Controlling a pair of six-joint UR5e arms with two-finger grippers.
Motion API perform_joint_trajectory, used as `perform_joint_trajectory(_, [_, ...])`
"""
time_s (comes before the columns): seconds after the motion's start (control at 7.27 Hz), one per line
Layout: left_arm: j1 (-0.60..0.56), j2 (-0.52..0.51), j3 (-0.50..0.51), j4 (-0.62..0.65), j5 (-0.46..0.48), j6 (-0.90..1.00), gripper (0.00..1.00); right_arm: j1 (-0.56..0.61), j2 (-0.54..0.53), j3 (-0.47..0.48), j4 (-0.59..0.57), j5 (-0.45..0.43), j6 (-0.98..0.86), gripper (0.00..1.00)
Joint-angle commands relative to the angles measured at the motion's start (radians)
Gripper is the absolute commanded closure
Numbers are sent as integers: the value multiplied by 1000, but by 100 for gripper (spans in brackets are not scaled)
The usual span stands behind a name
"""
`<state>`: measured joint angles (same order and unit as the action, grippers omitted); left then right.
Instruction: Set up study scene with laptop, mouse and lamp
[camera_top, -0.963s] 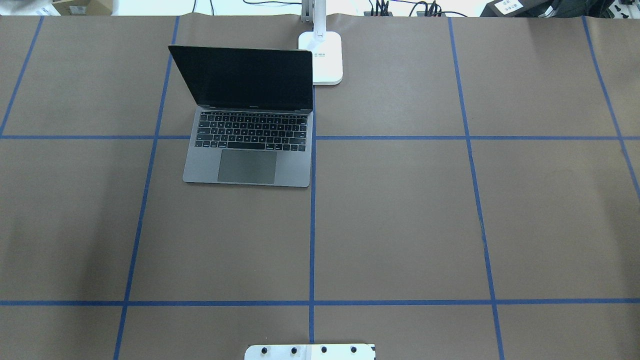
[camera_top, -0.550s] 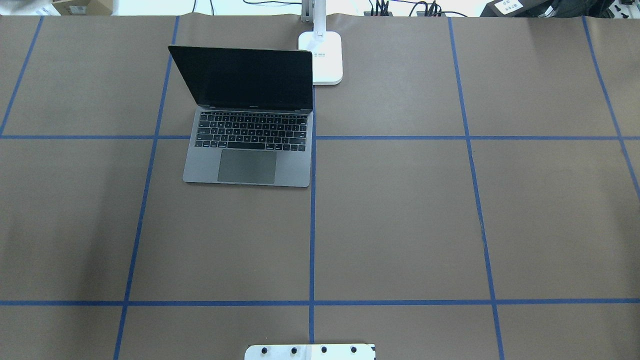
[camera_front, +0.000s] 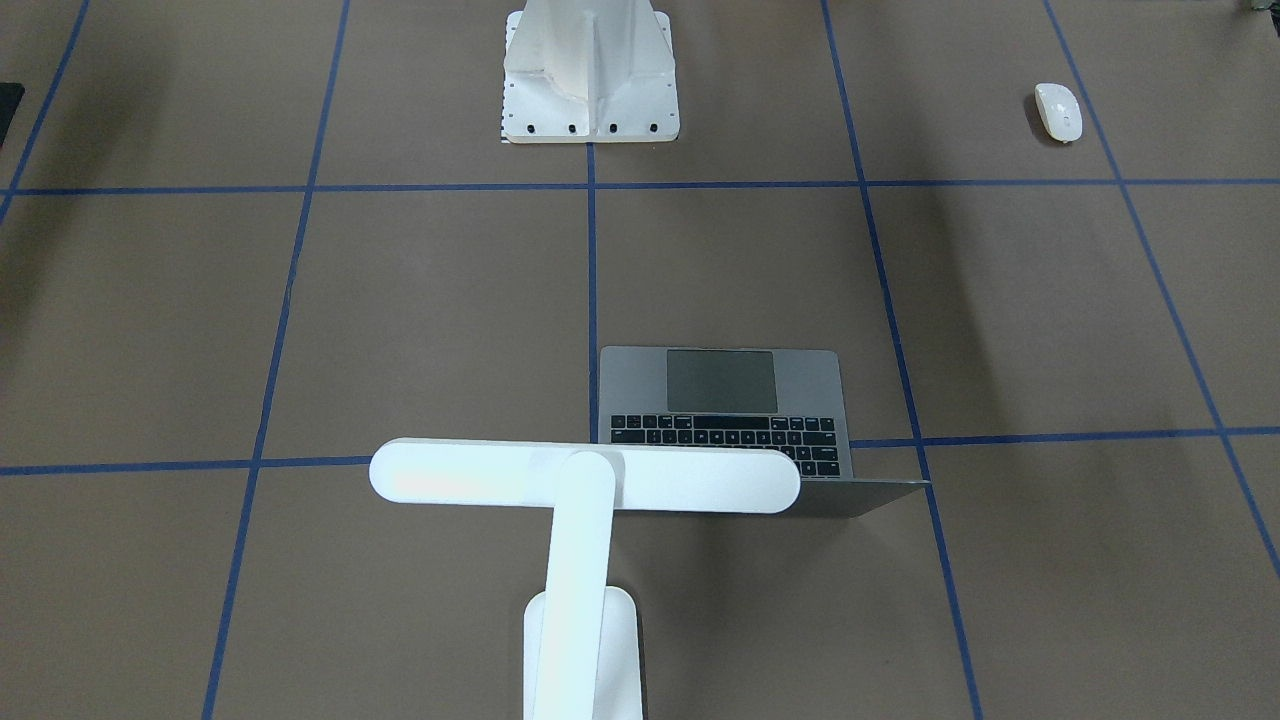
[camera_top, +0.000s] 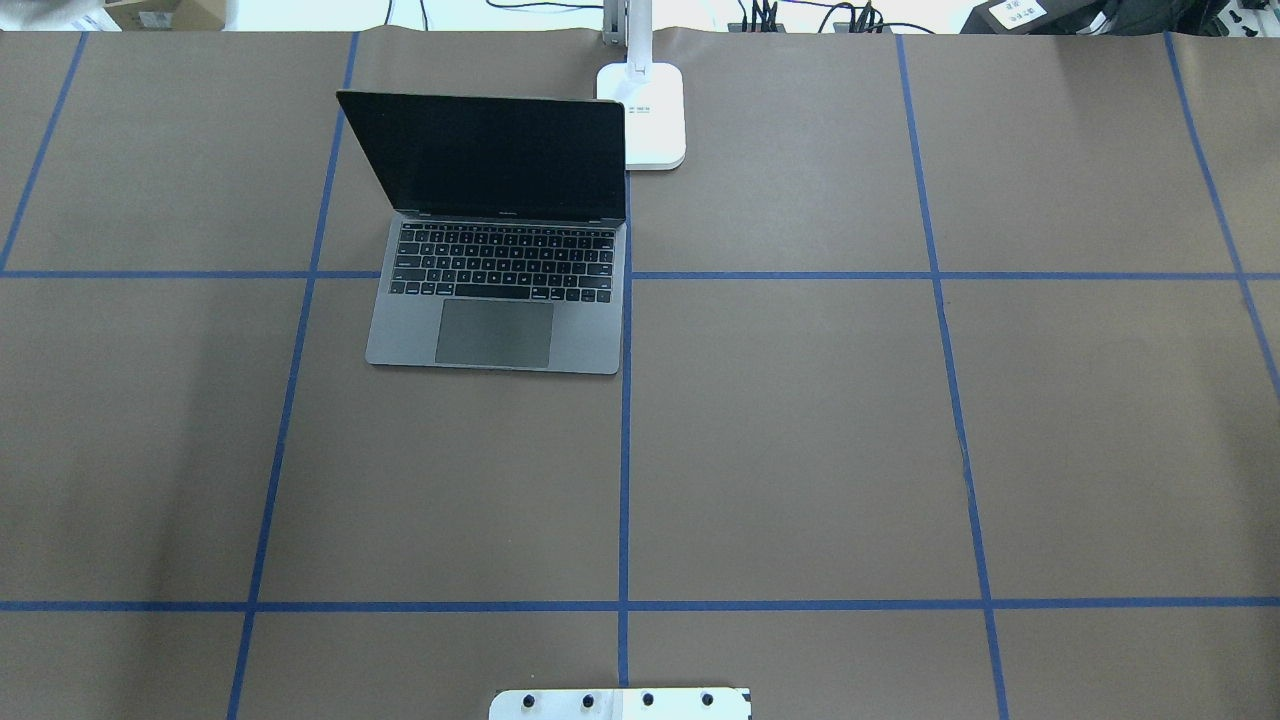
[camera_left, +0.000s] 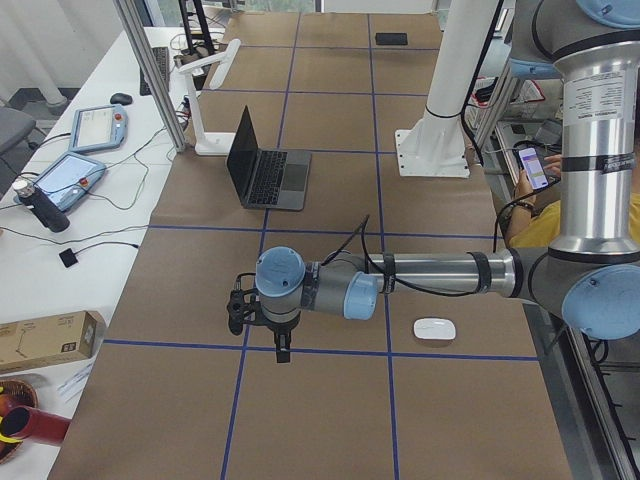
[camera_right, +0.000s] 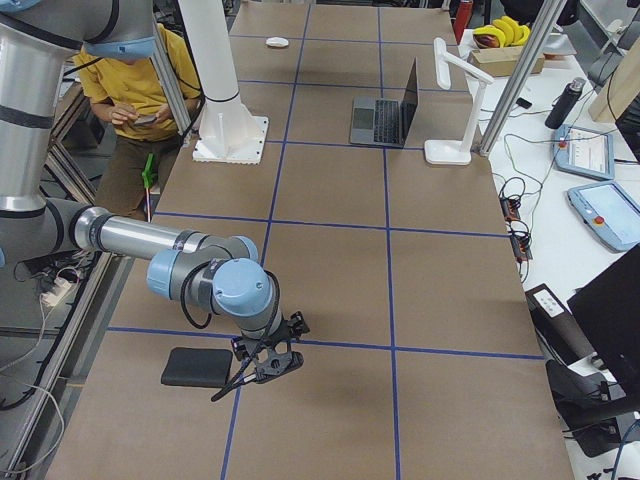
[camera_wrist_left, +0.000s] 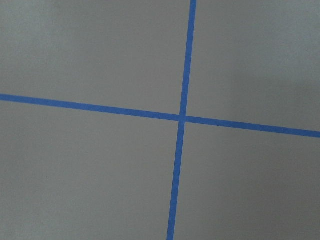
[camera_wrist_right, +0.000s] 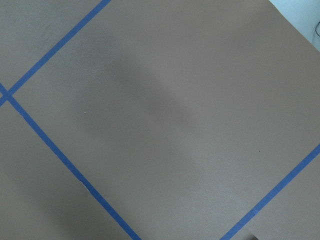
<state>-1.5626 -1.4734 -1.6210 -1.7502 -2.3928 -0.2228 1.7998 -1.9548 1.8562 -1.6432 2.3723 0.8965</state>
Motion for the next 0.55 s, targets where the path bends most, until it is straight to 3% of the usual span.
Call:
perform_joint_trajectory(0.0, [-2,25,-5,8,1,25,0,-39,-2,-2,-110,-5,12,0])
perform_joint_trajectory(0.28, [-4,36,-16,5,1,25,0,-83,-7,-24,-272,4,30,1])
perform_joint_trajectory(0.41, [-2,51,-39,6,1,25,0,-91,-33,-57,-277,-2,44,2])
